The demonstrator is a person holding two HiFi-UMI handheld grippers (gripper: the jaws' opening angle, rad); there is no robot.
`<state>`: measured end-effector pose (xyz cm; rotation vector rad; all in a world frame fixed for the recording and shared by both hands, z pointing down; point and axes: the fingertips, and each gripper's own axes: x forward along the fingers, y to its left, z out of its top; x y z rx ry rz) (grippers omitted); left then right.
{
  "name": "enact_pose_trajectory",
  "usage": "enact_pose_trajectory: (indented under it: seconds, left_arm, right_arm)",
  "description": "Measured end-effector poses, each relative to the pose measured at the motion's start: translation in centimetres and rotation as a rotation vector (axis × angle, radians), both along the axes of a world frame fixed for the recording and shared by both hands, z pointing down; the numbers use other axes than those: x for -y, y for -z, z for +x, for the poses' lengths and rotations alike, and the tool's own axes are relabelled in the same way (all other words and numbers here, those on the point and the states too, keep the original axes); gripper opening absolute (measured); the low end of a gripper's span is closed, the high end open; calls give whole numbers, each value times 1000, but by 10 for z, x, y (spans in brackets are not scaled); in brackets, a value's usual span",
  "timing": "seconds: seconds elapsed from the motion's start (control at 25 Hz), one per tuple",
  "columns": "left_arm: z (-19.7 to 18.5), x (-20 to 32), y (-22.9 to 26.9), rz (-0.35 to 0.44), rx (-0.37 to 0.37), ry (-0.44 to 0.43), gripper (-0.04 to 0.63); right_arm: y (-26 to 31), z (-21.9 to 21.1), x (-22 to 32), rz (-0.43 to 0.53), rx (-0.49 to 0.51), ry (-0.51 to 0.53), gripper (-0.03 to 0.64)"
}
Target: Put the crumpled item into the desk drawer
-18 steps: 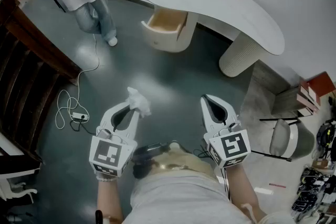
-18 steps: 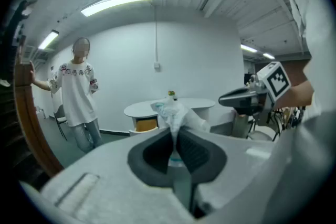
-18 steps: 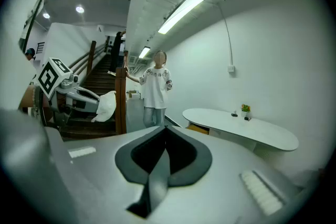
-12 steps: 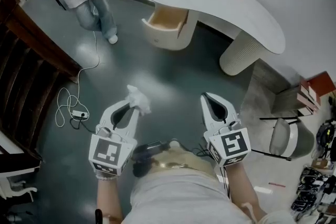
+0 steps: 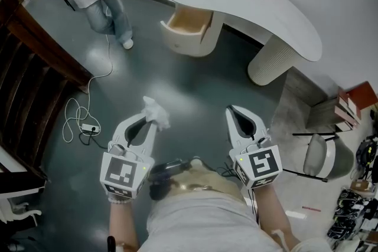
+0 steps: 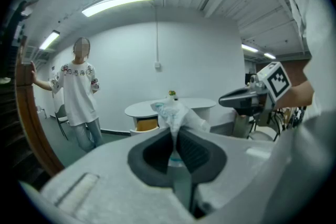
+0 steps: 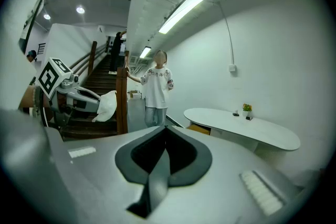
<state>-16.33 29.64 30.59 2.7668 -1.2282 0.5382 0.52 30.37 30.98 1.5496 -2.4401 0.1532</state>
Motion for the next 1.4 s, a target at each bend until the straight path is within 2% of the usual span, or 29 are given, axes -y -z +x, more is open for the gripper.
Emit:
enact_pose_trajectory:
  seconds: [0.36,1.16,1.4]
  left_arm:
    - [5,1,1,9,0,18,15]
    - [43,-18,13,43,-21,103,15]
    - [46,-21,10,59,-24,97,15]
  right_arm:
    - [-1,9,1,-5,45,-8,5]
    - [-3,54,-11,15,56,33,5]
    - [1,56,-12,38,61,44,5]
